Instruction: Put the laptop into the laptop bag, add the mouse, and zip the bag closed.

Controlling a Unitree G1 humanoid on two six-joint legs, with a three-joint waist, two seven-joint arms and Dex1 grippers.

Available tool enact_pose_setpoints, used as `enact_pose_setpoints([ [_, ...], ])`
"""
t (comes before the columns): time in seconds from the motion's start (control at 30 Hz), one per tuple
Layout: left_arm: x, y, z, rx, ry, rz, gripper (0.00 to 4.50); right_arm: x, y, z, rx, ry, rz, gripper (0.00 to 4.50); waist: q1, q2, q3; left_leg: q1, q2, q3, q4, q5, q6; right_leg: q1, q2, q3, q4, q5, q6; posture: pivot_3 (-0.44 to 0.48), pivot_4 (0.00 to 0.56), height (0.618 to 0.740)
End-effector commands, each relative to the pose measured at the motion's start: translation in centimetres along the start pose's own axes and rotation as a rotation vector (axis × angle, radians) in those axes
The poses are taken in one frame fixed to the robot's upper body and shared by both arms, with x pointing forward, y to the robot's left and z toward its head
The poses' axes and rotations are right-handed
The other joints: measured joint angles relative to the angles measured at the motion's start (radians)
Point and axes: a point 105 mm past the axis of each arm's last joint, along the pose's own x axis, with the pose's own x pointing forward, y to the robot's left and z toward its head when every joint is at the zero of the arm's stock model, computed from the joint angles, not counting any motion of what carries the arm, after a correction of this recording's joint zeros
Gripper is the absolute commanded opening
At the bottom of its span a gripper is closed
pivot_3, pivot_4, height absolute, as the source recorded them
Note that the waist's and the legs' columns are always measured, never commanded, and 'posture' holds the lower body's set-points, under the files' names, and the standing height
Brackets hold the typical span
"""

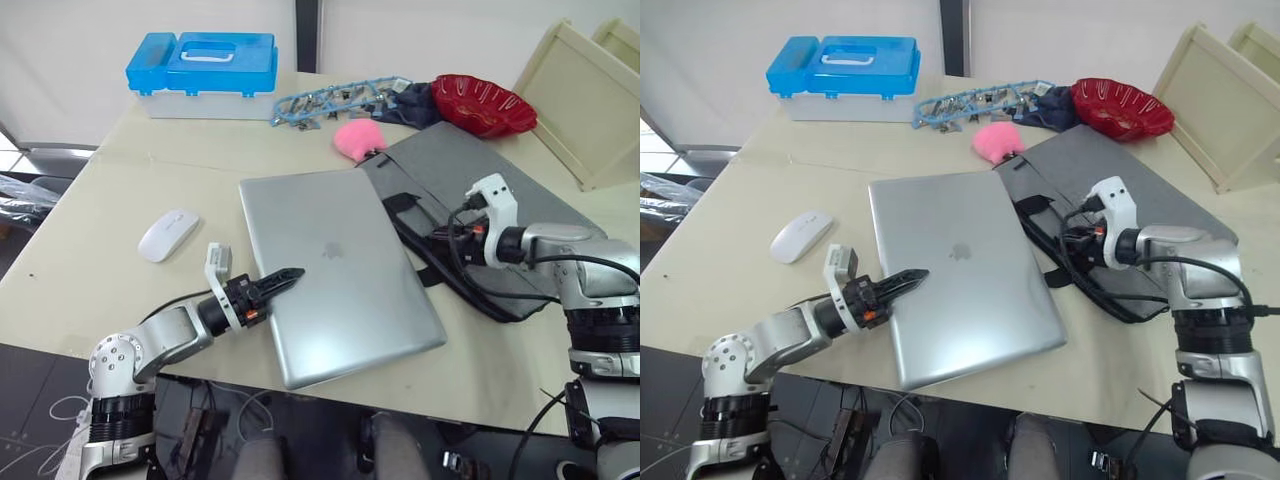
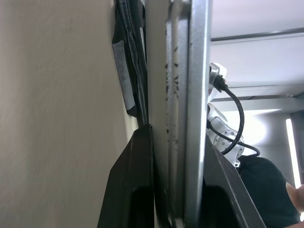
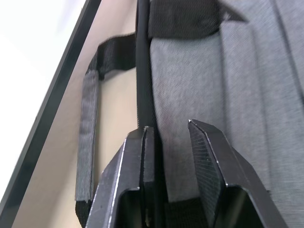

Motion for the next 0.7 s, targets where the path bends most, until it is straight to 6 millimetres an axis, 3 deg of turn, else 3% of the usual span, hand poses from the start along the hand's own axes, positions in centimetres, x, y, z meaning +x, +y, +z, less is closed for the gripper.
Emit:
enact_pose_setpoints([
  [0.03, -0.08, -3.05, -0.36, 0.050, 0.018, -0.144, 0.43, -0.46, 0.21, 0.70, -0.107, -0.013, -0.008, 1.40, 0.000, 0.000, 0.000, 0.000, 0.000, 0.000, 0.000, 0.000, 0.000, 0.000, 0.000, 0.000, 0.000, 0.000, 0.000, 0.000, 0.150, 0.740],
  [0.27, -0.12, -3.10, -0.74, 0.055, 0.020, -0.141, 0.43, -0.11, 0.10, 0.06, -0.276, 0.029, -0.032, 1.40, 0.000, 0.000, 0.000, 0.000, 0.000, 0.000, 0.000, 0.000, 0.000, 0.000, 0.000, 0.000, 0.000, 0.000, 0.000, 0.000, 0.150, 0.740],
  [0.5, -0.18, -3.07, -0.73, 0.061, 0.024, -0.134, 0.43, 0.05, -0.11, 0.08, -0.280, 0.019, -0.041, 1.40, 0.000, 0.000, 0.000, 0.000, 0.000, 0.000, 0.000, 0.000, 0.000, 0.000, 0.000, 0.000, 0.000, 0.000, 0.000, 0.000, 0.150, 0.740],
  [0.6, -0.18, -3.05, -0.81, 0.062, 0.028, -0.133, 0.43, -0.18, 0.11, 0.34, -0.238, 0.000, -0.021, 0.54, 0.000, 0.000, 0.000, 0.000, 0.000, 0.000, 0.000, 0.000, 0.000, 0.000, 0.000, 0.000, 0.000, 0.000, 0.000, 0.000, 0.150, 0.740],
  [0.63, -0.18, -3.04, -0.85, 0.061, 0.030, -0.133, 0.43, -0.28, 0.22, 0.56, -0.215, -0.013, -0.011, 0.03, 0.000, 0.000, 0.000, 0.000, 0.000, 0.000, 0.000, 0.000, 0.000, 0.000, 0.000, 0.000, 0.000, 0.000, 0.000, 0.000, 0.150, 0.740],
  [0.7, -0.19, -2.98, -0.87, 0.063, 0.037, -0.128, 0.43, -0.45, 0.11, 0.99, -0.167, -0.032, -0.010, 0.03, 0.001, 0.000, 0.000, 0.000, 0.000, 0.000, 0.000, 0.000, 0.000, 0.000, 0.000, 0.000, 0.000, 0.000, 0.000, 0.000, 0.150, 0.740],
])
